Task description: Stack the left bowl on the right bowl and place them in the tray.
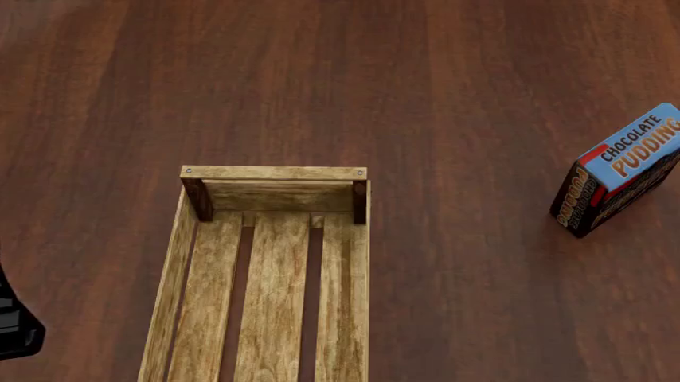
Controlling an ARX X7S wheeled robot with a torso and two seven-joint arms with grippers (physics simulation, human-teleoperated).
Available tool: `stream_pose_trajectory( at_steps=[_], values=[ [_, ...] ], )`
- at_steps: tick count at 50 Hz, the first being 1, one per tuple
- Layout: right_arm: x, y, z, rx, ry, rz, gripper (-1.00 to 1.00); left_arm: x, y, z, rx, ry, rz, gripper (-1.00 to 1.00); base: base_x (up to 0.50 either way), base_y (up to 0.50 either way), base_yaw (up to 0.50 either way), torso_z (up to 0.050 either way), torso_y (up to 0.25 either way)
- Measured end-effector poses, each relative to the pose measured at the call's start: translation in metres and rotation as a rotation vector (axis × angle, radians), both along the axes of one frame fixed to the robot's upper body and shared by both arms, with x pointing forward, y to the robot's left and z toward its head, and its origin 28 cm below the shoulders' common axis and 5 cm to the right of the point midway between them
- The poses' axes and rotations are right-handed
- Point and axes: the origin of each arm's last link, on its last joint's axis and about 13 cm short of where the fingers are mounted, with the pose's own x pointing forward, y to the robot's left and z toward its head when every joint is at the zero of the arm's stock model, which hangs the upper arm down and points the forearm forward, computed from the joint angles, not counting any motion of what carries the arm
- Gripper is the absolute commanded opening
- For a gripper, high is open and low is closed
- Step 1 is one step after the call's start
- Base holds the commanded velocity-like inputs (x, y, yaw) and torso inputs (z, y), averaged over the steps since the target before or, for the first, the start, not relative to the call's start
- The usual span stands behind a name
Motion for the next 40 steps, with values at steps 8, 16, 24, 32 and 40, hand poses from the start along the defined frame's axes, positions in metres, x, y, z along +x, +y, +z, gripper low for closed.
stream_pose_trajectory(
  at_steps=[8,16,24,32,40],
  values=[
    [0.002,0.007,0.011,-0.044,-0.025,0.023,-1.00,-0.001,0.001,0.001,-0.005,-0.004,0.001,1.00,0.00,0.00,0.00,0.000,0.000],
    [0.006,0.018,0.022,-0.079,-0.052,0.054,-1.00,-0.002,0.003,0.001,-0.008,-0.006,0.003,1.00,0.00,0.00,0.00,0.000,0.000],
    [0.013,0.032,0.035,-0.118,-0.076,0.105,-1.00,-0.002,0.004,0.001,-0.010,-0.006,0.005,1.00,0.00,0.00,0.00,0.000,0.000],
    [0.020,0.044,0.047,-0.163,-0.100,0.157,-1.00,-0.003,0.005,0.001,-0.011,-0.007,0.008,1.00,0.00,0.00,0.00,0.000,0.000],
    [0.027,0.055,0.057,-0.205,-0.125,0.207,-1.00,-0.003,0.006,0.000,-0.010,-0.007,0.010,1.00,0.00,0.00,0.00,0.000,0.000]
  ],
)
